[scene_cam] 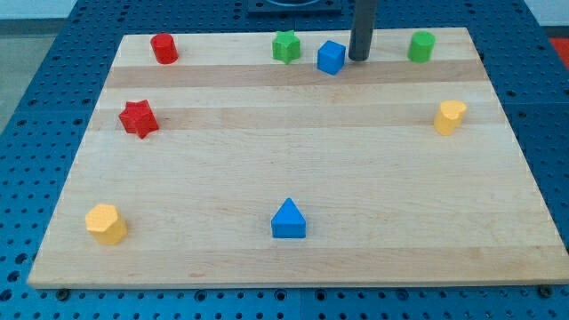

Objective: Place the cube below the green star

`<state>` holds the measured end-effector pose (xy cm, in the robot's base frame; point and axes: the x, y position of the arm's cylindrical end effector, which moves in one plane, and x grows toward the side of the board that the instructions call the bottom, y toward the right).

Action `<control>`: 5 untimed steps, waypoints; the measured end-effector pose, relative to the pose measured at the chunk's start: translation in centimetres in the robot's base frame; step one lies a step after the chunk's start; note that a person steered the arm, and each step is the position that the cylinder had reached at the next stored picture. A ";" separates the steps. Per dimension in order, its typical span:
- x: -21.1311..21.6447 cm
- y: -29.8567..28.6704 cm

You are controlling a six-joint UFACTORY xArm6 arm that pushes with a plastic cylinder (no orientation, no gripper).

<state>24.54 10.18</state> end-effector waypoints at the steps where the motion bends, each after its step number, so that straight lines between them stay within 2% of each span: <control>1: -1.7 0.0; 3: -0.4 -2.5; 5: 3.8 -4.7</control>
<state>28.38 5.49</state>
